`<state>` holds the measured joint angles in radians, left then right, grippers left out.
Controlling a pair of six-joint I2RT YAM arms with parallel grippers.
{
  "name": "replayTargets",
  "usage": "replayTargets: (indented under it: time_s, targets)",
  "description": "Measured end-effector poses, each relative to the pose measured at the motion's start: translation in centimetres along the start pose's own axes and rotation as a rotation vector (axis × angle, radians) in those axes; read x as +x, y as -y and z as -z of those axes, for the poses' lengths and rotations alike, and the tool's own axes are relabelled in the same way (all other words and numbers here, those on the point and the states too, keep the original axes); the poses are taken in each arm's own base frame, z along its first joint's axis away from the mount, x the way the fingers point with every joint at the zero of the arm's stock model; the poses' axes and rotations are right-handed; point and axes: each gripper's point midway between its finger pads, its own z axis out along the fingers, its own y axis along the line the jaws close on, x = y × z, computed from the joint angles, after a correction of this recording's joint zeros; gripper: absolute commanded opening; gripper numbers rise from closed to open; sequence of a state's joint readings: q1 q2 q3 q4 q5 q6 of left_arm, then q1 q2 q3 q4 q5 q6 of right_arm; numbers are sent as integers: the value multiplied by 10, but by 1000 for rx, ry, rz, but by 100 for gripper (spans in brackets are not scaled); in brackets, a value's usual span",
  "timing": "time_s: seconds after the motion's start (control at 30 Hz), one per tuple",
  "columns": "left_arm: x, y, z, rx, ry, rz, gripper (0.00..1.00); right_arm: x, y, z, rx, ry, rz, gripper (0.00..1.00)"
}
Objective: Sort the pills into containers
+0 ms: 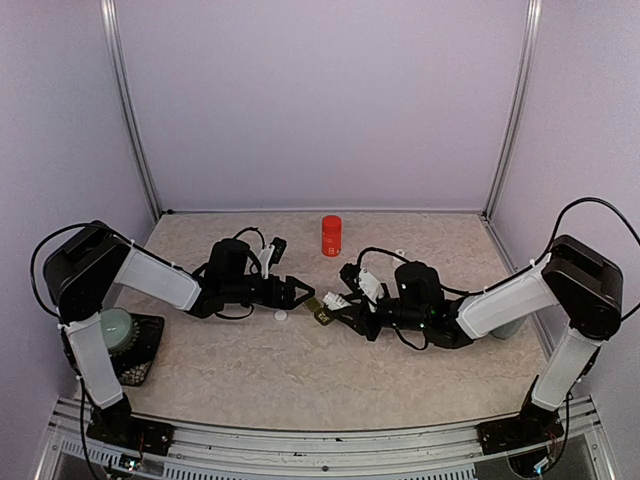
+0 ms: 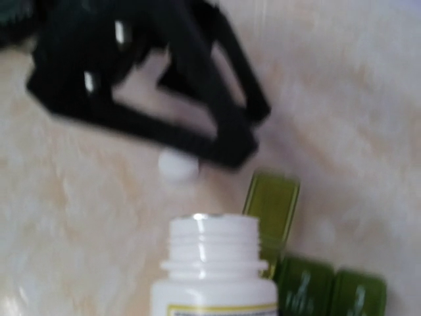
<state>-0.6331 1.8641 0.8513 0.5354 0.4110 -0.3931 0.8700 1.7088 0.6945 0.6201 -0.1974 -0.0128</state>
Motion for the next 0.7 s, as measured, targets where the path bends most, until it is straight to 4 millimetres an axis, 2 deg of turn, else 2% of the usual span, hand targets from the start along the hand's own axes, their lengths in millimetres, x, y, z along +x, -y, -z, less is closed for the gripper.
replayTargets:
  time_s: [0.1, 0.37, 0.6, 0.7]
  targets:
    - [0, 0, 0, -1, 1, 0, 99, -9, 1, -2, 7, 71, 7, 5]
    - [0, -10, 5, -35, 10, 8, 99, 4, 0, 1, 17, 182, -2, 6]
    - [-4, -19, 10, -101, 12, 16, 99, -2, -5, 26, 20, 361, 15, 4]
    - [-2, -26, 12, -166, -15, 20, 99, -11, -7, 34, 19, 414, 20, 5]
